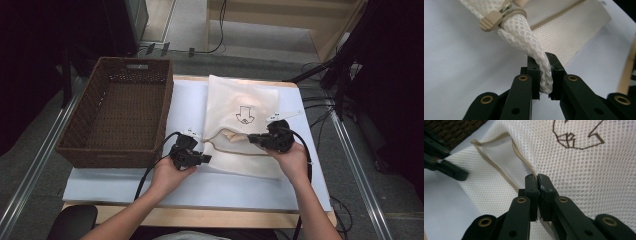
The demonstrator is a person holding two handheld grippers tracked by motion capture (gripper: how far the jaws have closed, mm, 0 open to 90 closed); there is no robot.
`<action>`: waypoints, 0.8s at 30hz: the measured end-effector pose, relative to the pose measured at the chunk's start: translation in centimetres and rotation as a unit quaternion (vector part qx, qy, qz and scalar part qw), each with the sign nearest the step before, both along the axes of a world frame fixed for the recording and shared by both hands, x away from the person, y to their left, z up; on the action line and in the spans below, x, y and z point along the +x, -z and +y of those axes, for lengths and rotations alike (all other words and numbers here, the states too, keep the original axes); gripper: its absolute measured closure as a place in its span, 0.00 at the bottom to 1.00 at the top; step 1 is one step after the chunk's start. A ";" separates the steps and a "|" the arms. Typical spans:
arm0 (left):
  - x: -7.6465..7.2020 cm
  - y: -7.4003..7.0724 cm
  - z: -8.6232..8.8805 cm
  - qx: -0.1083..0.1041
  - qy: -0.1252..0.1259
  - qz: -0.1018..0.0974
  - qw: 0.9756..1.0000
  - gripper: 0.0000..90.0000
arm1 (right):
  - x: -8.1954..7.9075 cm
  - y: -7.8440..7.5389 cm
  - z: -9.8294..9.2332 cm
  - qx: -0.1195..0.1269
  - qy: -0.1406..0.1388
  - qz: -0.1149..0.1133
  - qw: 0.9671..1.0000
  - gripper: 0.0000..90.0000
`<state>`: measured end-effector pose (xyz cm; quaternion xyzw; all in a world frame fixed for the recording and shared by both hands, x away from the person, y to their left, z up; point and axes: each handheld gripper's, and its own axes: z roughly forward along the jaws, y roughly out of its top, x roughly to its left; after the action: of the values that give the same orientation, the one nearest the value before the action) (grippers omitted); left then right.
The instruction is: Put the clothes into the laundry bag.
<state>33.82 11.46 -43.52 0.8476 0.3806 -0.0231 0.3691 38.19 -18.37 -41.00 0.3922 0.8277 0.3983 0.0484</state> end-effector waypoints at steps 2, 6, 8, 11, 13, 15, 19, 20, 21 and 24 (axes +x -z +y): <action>-0.5 0.0 -0.4 0.012 0.011 -0.003 1.000 0.92 | 0.1 0.5 0.3 -0.007 -0.002 0.007 1.000 0.98; -0.9 0.8 -0.3 0.029 0.022 0.006 0.999 0.92 | 0.4 2.0 0.8 -0.026 -0.005 0.028 0.999 0.98; -1.0 1.5 0.0 0.038 0.022 0.013 0.999 0.92 | 0.5 2.8 0.9 -0.029 -0.004 0.039 0.999 0.98; -1.1 2.4 0.2 0.045 0.022 0.020 0.999 0.92 | 0.5 3.8 1.0 -0.034 -0.003 0.052 0.998 0.98; -0.9 2.6 0.5 0.033 0.021 0.025 0.999 0.93 | 0.3 4.3 1.0 -0.041 0.001 0.060 0.997 0.98; -0.8 2.6 0.6 0.027 0.021 0.027 0.999 0.93 | 0.2 4.7 0.9 -0.050 0.002 0.062 0.997 0.98; -0.9 2.7 0.7 0.028 0.024 0.019 0.999 0.93 | 0.3 5.2 0.6 -0.054 0.002 0.069 0.996 0.99; -0.9 2.7 0.7 0.028 0.024 0.018 0.999 0.93 | 0.4 5.4 0.6 -0.063 -0.002 0.065 0.996 0.99; -0.9 2.7 0.8 0.027 0.022 0.018 0.999 0.93 | 0.3 5.5 0.4 -0.065 -0.002 0.063 0.996 0.99; -0.6 2.8 1.0 0.022 0.020 0.023 0.999 0.93 | 0.3 5.4 -0.1 -0.073 0.001 0.056 0.996 0.98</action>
<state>33.22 12.49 -46.28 0.8621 0.3729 -0.0416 0.3405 38.44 -18.47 -46.41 0.4099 0.8555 0.3147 0.0308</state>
